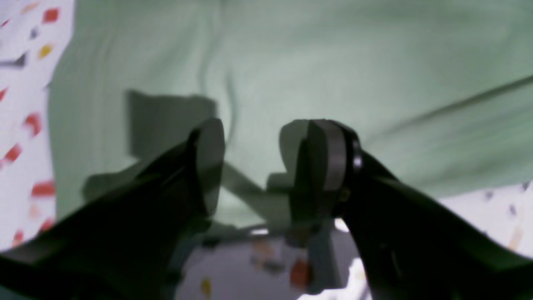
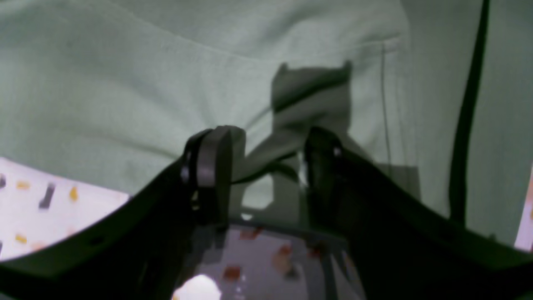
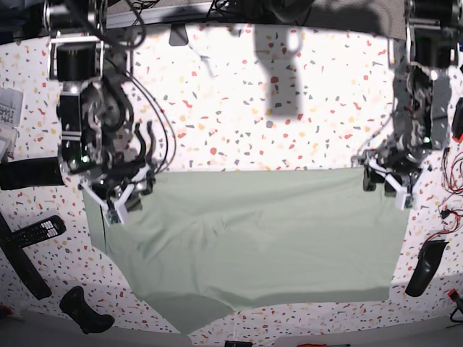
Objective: Fold the T-shirt properly
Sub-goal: 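Grasp the shirt edge with both grippers, spaced apart, then pull the held shirt edge with both grippers to flatten the shirt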
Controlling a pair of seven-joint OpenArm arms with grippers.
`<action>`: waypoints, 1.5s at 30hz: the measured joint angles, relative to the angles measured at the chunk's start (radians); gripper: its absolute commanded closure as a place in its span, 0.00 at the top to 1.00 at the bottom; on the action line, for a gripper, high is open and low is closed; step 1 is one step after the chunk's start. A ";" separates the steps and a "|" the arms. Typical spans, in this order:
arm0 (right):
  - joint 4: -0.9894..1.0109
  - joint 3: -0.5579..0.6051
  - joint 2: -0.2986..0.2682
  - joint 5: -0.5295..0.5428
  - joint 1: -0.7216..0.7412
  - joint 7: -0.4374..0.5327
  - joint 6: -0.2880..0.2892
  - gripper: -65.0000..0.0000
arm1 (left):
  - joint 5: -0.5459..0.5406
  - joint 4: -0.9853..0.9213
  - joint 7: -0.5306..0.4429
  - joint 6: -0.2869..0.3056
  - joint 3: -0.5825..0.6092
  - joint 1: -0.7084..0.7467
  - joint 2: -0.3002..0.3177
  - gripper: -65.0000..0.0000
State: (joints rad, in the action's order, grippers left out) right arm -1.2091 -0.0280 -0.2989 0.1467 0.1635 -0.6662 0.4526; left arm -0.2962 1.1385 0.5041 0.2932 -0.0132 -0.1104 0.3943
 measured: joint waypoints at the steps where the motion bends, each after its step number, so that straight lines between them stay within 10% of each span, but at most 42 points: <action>1: -0.026 0.000 0.000 0.000 -0.018 -0.006 0.000 0.43 | 0.017 0.031 0.007 -0.003 0.000 0.017 0.000 0.45; 31: -0.484 -0.003 0.000 -0.001 -0.472 -0.069 -0.004 0.43 | 0.074 0.490 0.234 -0.050 -0.001 0.367 0.002 0.45; 45: -0.622 -0.003 -0.003 -0.054 -0.641 -0.101 -0.003 0.43 | 0.197 0.676 0.239 -0.170 0.001 0.605 0.000 0.45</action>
State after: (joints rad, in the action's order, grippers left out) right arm -1.8313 -0.0311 -0.3016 0.0929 -0.4778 -0.7673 0.4492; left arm -0.0994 1.8149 0.7433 0.1234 -0.0124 0.4946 0.3943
